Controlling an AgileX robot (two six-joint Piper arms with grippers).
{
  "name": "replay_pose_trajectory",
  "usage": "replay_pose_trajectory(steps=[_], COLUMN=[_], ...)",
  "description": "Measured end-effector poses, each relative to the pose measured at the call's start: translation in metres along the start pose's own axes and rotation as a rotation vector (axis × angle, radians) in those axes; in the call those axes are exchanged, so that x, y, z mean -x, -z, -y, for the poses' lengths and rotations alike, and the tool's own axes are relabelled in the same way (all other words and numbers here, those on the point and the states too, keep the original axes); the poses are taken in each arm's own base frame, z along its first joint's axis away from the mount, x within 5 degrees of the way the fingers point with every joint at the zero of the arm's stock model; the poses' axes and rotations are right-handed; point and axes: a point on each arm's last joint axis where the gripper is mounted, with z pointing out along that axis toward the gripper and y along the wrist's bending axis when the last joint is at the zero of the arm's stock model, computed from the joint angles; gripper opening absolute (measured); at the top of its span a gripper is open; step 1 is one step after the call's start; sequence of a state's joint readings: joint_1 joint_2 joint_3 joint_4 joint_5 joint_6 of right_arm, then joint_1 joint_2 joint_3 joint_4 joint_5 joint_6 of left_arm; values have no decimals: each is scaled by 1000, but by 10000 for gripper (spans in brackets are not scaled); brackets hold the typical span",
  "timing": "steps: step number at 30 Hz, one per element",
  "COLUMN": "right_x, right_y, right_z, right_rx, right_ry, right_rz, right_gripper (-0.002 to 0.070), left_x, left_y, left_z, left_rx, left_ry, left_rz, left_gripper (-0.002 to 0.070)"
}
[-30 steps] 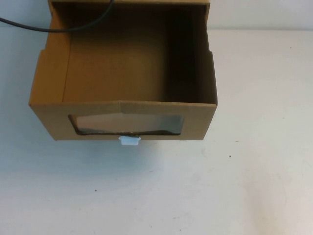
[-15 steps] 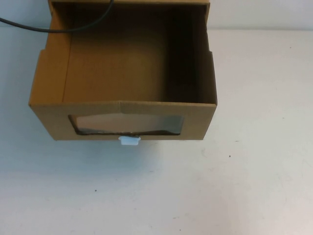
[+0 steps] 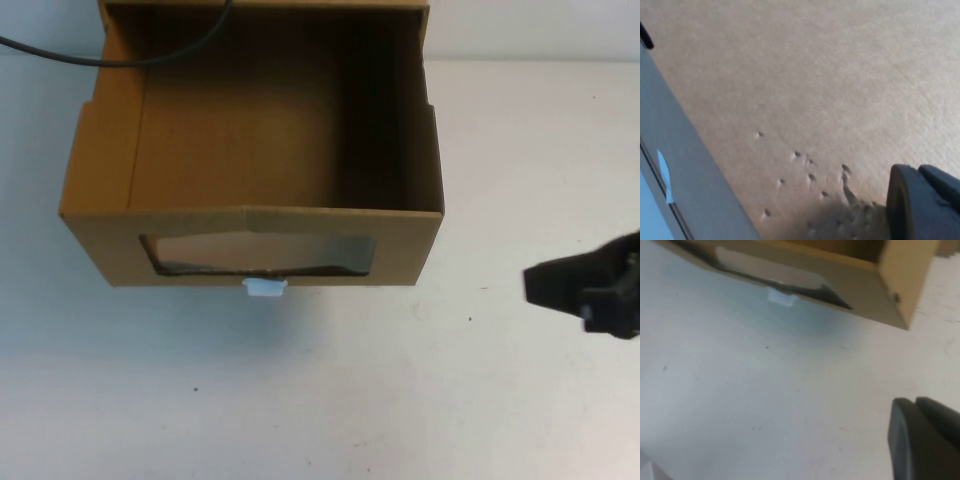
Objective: Close the shoe box
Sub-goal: Close the shoe box with your right arm
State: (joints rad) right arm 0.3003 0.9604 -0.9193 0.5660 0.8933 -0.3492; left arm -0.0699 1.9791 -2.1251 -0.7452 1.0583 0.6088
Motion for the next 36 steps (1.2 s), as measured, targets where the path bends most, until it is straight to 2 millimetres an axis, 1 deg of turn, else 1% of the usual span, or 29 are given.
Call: replay_pose_trajectory(steps=[2,5,11,15,17,23,29,32,36], right_x=[13,27,43,54,59,80,96,101,106], right_y=[-11,-29,-62,-88,-104,-136,-154,-164,-167], right_z=[-14,-38,-86,-108,-114,-127,-133,-134,-138], right_rx=[40,66,105,138,144,150,143,136,141], right_ry=[63,144,257,284,287,294,309,315,320], right_rz=[-25,-56,-84,-90,-89,-64,-35,-33,-41], right_gripper=[-11,-11,-11,-11,-11,-11,-11,-11,-11], left_x=[0,0,0,0,0,0,0,0,0], left_y=[0,0,0,0,0,0,0,0,0], left_z=[0,0,0,0,0,0,0,0,0], left_rx=[0,0,0,0,0,0,0,0,0], left_ry=[0,-1,-1,-1,-1,-1,-1,-1,-1], left_rz=[0,0,0,0,0,0,0,0,0], left_gripper=[-3,-3,-3,-3,-3,-3,-3,-3,-3])
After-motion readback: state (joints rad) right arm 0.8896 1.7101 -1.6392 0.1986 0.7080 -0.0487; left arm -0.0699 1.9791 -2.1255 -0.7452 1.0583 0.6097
